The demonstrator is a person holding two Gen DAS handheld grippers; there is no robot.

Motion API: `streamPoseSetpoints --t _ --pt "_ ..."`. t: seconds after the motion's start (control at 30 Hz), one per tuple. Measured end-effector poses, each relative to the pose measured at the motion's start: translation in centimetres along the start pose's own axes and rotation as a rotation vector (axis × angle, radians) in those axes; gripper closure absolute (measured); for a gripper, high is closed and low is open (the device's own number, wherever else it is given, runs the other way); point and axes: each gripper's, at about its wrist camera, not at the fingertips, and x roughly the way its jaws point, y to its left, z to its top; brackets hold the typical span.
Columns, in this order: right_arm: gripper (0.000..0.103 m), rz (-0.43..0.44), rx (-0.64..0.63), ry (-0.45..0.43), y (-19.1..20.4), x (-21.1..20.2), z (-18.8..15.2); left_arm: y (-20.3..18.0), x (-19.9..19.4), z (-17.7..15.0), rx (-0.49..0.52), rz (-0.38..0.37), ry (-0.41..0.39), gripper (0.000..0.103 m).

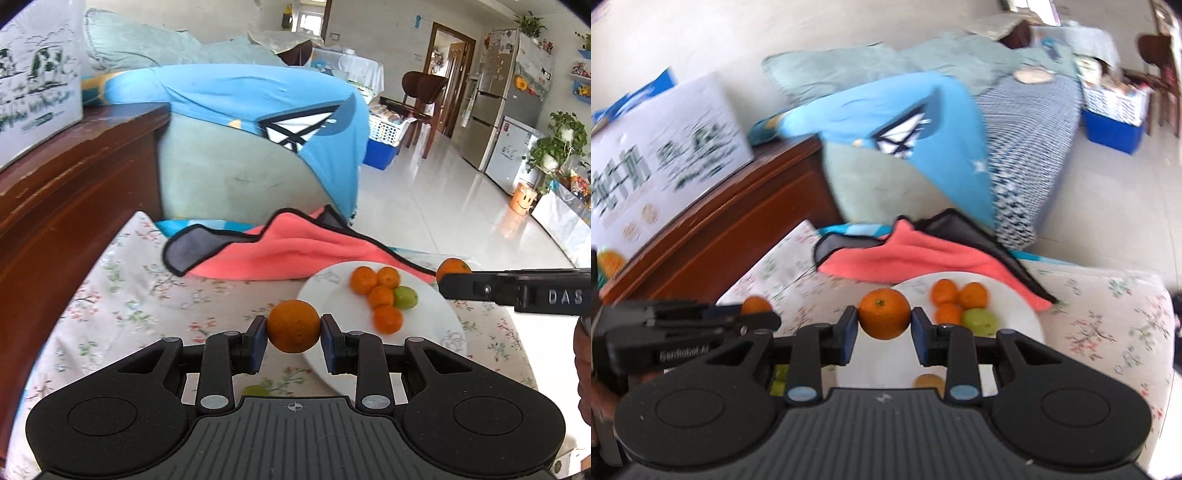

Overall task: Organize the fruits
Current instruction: 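Carry the orange and mandarin onto the white plate and open both grippers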

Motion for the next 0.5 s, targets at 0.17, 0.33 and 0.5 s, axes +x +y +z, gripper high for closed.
streamPoseSetpoints --t 0.17,0.33,0.5 --pt "0.071 -0.032 0.113 0.035 -2.4 -0.1 -0.2 -1.1 1.3 0.0 -0.011 -0.014 0.024 0.075" --pt "0.071 -0.096 0.189 0.095 -4.2 0.6 -1.3 -2.2 2.8 -0.3 -0.012 -0.020 0.065 0.075" --pt "0.071 -0.115 0.254 0.125 -5.3 1.2 -2.0 -3.3 4.2 -0.7 -0.009 -0.028 0.093 0.075"
